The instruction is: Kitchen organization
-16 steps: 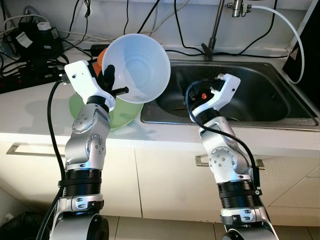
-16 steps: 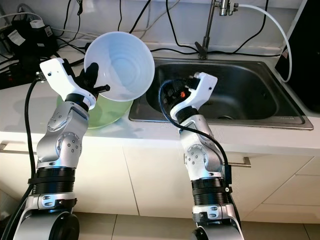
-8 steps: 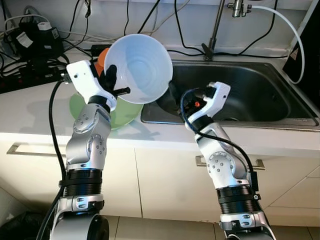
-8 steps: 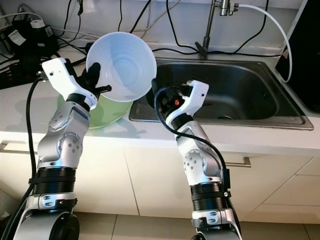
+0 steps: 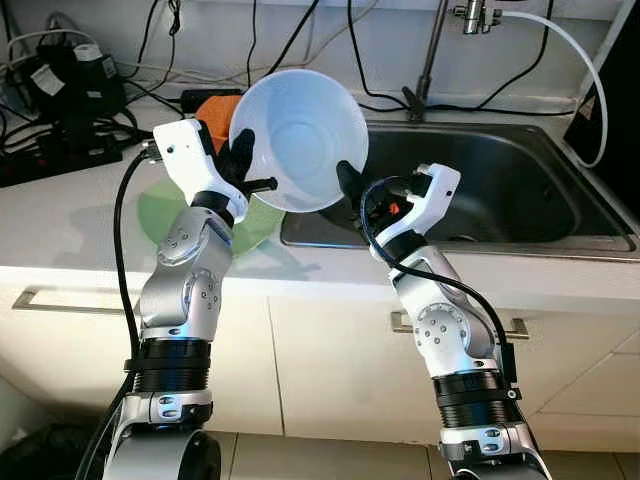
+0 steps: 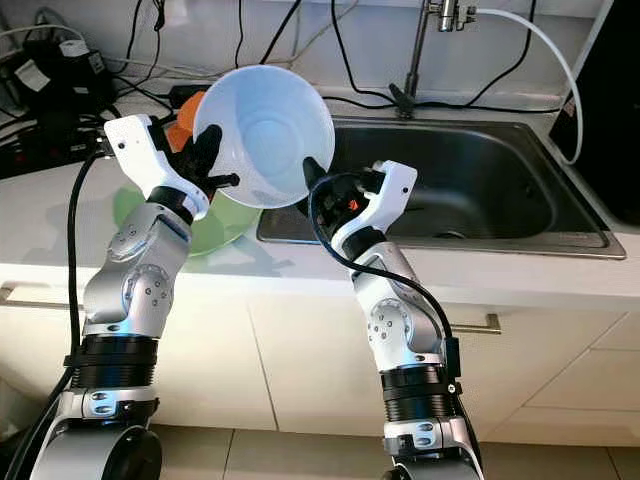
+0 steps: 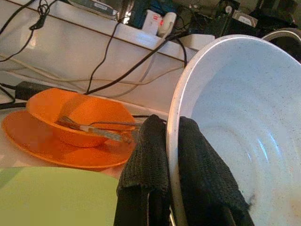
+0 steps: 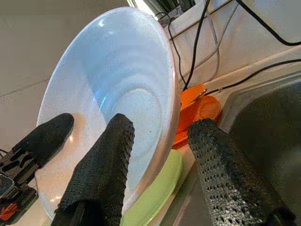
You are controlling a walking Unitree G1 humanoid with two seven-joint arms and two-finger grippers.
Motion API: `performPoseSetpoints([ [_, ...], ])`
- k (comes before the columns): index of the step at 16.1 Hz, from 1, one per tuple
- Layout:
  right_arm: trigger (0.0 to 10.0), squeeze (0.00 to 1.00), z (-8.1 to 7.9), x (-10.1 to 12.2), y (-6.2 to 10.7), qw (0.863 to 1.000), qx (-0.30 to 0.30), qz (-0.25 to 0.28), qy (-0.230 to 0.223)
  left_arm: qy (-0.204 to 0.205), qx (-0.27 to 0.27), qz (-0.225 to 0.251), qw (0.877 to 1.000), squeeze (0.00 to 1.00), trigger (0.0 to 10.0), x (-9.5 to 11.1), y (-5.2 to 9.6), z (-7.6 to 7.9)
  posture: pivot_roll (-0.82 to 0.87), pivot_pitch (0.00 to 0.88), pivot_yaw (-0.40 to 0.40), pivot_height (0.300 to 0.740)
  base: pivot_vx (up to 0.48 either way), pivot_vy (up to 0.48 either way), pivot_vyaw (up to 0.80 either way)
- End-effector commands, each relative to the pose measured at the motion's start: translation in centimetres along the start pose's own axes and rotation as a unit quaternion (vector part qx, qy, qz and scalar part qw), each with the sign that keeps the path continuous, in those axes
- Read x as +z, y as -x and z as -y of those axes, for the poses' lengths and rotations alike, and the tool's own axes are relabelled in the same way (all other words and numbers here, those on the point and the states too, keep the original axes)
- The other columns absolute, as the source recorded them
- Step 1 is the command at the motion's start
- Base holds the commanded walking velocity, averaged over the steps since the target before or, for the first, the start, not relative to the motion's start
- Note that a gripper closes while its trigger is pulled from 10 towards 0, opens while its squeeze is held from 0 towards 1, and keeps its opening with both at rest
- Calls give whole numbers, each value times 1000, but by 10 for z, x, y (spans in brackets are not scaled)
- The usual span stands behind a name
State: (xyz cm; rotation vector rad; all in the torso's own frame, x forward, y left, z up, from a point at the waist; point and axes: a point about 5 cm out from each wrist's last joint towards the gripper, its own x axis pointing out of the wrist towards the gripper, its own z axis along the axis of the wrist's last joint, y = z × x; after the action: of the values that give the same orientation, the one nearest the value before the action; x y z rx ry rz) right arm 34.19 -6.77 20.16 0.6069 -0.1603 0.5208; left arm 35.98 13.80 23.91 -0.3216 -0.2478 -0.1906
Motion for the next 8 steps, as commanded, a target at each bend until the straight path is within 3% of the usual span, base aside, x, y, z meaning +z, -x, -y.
performPoseSetpoints([
  [1, 10000, 0, -4, 1, -1, 1000, 3, 0, 0, 2, -19, 21, 1000, 0, 10000, 11, -1, 7, 25, 0, 15, 740, 0, 0, 0],
  [4, 9882, 0, -3, 1, -1, 1000, -1, 1, -2, 4, -25, 18, 1000, 0, 10000, 10, 0, 8, 26, 0, 15, 740, 0, 0, 0],
  [5, 8078, 0, -3, 1, -1, 1000, -1, 1, -1, 5, -27, 17, 999, 0, 10000, 9, 0, 9, 26, 0, 14, 740, 0, 0, 0],
  [6, 2902, 0, -3, 1, -1, 1000, -1, 2, -2, 5, -30, 16, 999, 0, 10000, 9, 0, 10, 25, 0, 14, 740, 0, 0, 0],
  [7, 2392, 0, -3, 1, -1, 1000, -1, 1, -1, 5, -32, 16, 999, 0, 10000, 9, 0, 10, 26, 0, 13, 740, 0, 0, 0],
  [8, 0, 0, -3, 1, -2, 1000, -2, 2, -2, 6, -34, 15, 999, 0, 10000, 9, 0, 11, 26, 0, 13, 740, 0, 0, 0],
])
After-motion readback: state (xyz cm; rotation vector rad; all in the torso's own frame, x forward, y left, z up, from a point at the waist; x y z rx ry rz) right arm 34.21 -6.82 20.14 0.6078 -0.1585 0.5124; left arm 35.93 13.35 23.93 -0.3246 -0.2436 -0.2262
